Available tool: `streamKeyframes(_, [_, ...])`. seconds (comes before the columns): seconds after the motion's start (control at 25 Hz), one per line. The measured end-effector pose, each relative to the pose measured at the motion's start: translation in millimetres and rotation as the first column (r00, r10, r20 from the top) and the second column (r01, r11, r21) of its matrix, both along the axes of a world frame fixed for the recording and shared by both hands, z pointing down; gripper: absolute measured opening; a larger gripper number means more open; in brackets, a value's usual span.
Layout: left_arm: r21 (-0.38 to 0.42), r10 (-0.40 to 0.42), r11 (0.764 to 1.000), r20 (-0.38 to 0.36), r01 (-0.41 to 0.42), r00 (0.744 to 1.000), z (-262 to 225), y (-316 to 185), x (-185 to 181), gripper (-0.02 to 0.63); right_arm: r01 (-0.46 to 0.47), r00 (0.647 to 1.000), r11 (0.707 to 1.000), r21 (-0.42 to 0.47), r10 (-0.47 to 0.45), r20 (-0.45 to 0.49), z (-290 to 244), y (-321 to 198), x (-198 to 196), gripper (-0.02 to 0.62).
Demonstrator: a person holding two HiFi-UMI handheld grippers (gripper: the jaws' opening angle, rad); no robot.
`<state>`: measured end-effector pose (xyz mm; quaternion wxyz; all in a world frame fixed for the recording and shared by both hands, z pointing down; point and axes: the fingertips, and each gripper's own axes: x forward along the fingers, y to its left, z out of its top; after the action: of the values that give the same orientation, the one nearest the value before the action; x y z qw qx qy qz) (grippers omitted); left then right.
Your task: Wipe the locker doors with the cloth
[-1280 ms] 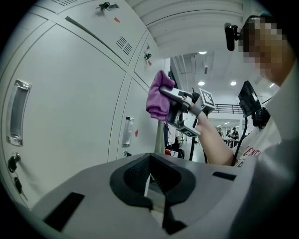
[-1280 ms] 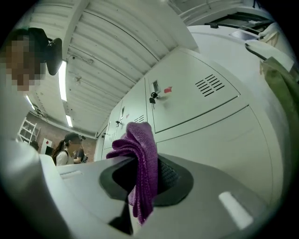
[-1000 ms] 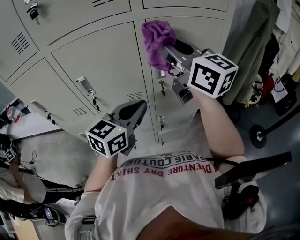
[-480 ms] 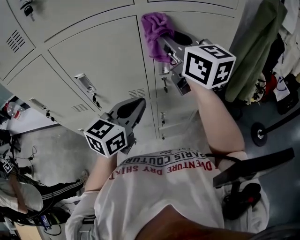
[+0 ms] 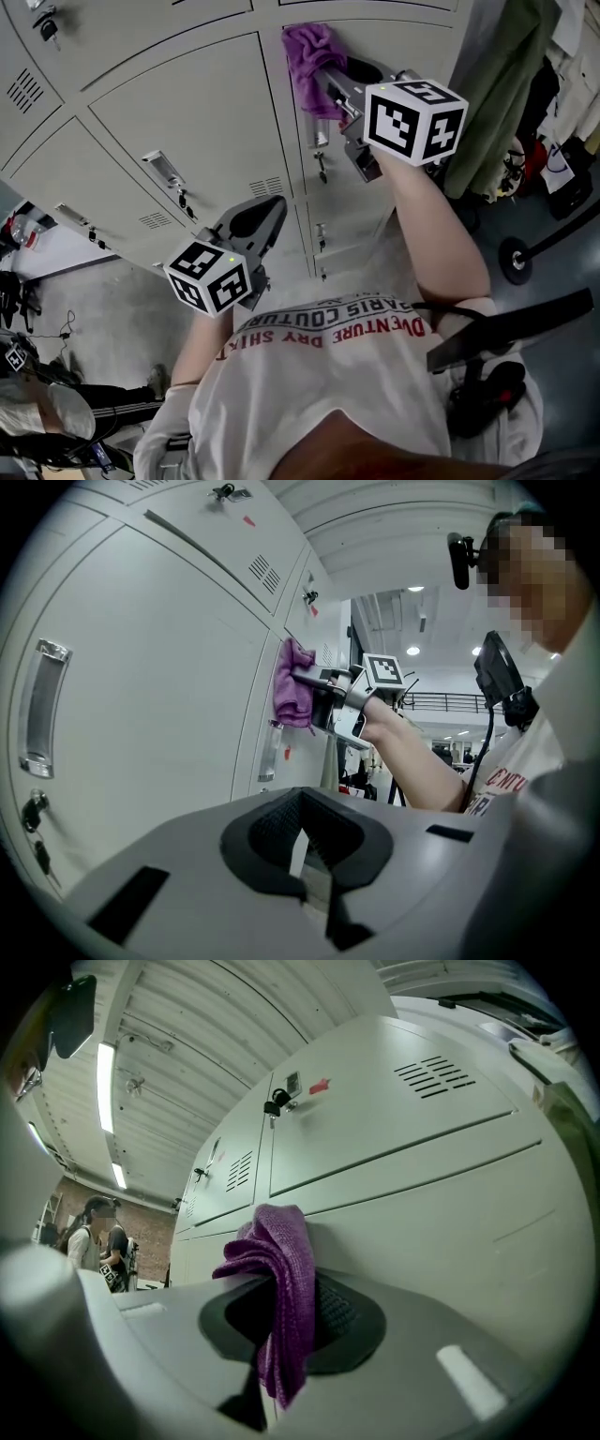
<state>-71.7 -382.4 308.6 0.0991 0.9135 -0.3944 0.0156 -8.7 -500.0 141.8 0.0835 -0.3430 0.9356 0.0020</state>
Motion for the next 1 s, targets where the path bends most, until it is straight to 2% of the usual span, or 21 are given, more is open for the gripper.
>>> streamKeyframes(0.36, [-0.001, 0.008, 1.000, -0.007, -0.008, 1.000, 1.7, -1.0, 5.0, 0.000, -0.142, 0.989, 0.990, -0.002, 0.142, 0.042, -3.3, -16.4, 68.6, 0.046])
streamKeyframes(0.72, [-0.011, 0.028, 1.000, -0.011, -0.028, 1.000, 5.4, -2.7, 14.1, 0.000, -0.285, 0.956, 0.959, -0.007, 0.284, 0.069, -2.2, -32.0, 137.1, 0.046])
streamKeyframes(1.0, [-0.025, 0.035, 0.999, -0.013, -0.036, 0.999, 10.4, -6.4, 15.9, 0.000, -0.361, 0.926, 0.932, -0.024, 0.361, 0.113, -2.8, -42.9, 183.2, 0.046])
